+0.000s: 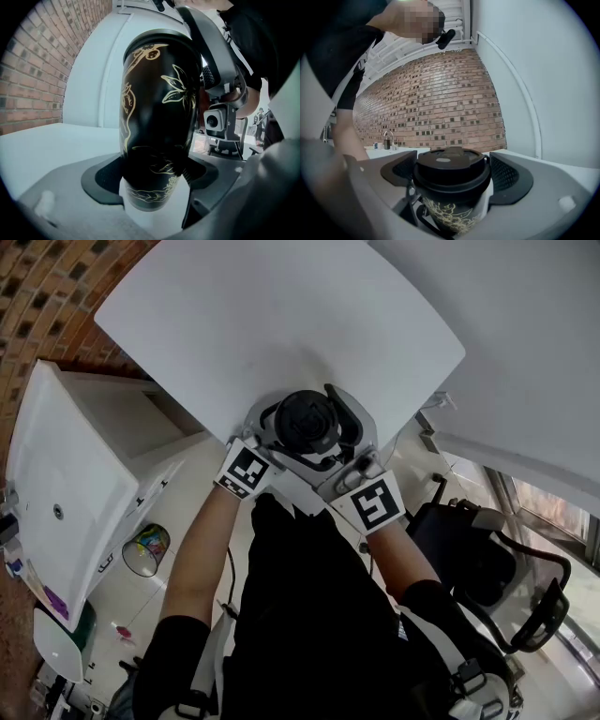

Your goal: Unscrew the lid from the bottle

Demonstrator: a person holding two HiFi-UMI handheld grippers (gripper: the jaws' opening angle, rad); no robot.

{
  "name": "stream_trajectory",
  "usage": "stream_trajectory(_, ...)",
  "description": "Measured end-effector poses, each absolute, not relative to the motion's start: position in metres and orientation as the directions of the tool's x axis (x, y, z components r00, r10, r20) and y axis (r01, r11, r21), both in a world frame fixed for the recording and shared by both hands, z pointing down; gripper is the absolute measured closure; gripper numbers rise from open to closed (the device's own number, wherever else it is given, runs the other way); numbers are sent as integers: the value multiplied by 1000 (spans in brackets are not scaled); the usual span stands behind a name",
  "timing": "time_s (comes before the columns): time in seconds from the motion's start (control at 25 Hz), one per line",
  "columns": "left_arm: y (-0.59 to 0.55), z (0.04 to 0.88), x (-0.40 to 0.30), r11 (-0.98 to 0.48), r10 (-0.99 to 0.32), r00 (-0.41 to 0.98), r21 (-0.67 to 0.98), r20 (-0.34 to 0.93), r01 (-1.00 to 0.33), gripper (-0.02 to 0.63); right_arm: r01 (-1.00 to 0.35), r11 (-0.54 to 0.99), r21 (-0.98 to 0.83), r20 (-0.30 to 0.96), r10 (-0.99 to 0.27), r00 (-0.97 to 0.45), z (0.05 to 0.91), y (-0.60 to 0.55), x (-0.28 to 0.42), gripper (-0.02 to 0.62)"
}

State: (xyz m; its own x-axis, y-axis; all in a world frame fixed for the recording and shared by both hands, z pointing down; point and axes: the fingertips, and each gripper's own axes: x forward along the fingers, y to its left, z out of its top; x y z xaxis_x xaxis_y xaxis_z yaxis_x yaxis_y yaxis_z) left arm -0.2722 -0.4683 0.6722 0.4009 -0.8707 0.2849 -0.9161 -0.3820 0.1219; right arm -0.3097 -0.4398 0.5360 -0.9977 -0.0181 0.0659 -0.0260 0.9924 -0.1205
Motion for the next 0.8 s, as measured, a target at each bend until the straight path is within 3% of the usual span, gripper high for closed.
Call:
stream_trajectory(0.16, -468, 672, -272, -384, -869, 403, 123, 286, -915, 224, 30, 991, -127, 78, 40, -996, 539, -437, -310, 142)
stream_trajectory(0.56, -468, 671, -270, -384, -869, 402, 119, 288, -916, 225, 449, 891, -59, 159, 453, -877, 544, -425, -304, 137)
stream_trajectory(0.8, -468, 671, -269, -385, -868, 404, 123, 288, -915, 224, 611, 785, -99, 146, 619, -772, 541, -420, -300, 137)
